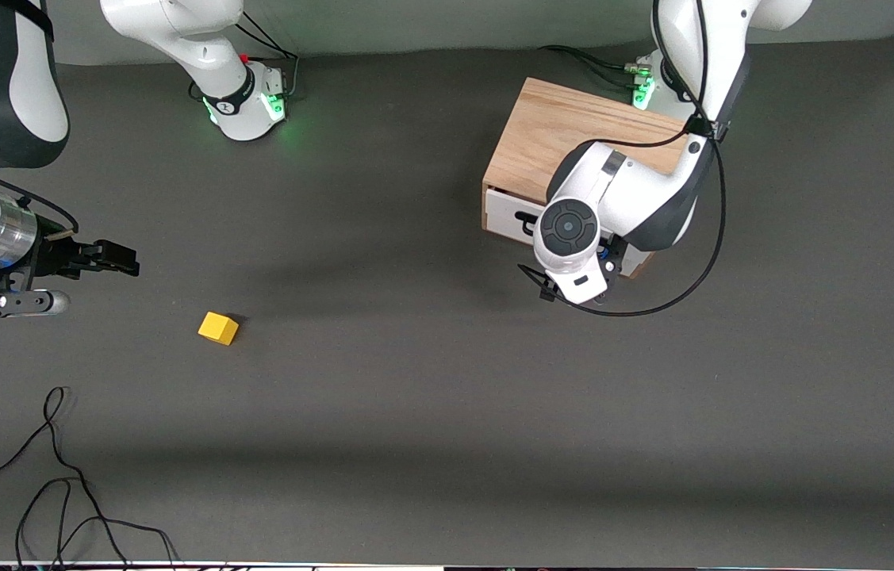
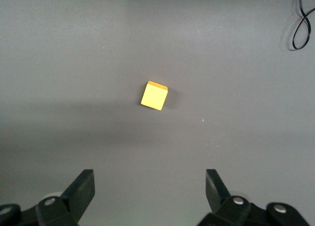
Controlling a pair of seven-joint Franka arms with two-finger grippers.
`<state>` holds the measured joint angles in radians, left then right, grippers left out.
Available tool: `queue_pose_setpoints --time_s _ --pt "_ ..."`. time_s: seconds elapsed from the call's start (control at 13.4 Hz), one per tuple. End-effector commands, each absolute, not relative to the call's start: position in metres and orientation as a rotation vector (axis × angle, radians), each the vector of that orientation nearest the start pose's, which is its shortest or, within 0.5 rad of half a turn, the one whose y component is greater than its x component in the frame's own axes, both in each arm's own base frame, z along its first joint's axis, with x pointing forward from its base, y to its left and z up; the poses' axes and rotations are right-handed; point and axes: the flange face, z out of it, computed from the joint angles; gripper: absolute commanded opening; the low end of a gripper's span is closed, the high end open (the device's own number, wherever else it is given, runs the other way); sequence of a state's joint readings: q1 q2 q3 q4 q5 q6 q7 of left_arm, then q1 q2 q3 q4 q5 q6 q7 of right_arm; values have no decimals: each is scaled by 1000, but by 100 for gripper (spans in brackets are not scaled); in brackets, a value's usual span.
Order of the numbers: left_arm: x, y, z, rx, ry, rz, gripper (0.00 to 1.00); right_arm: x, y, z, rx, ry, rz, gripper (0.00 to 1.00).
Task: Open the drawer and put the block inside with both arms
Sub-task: 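Pull the drawer handle outward with the left gripper to open it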
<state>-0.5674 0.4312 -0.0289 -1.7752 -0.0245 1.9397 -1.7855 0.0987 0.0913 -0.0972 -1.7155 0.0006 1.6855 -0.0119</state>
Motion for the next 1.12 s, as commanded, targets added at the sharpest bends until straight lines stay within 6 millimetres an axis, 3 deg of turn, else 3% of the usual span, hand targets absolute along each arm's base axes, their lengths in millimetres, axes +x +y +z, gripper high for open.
queue_pose_setpoints --time_s 0.0,1.04 --pt "531 -355 293 -2393 -1653 154 100 579 5 516 -3168 1 174 100" --pt "564 -371 279 -2487 -1731 82 100 581 -1 514 -3171 15 147 100"
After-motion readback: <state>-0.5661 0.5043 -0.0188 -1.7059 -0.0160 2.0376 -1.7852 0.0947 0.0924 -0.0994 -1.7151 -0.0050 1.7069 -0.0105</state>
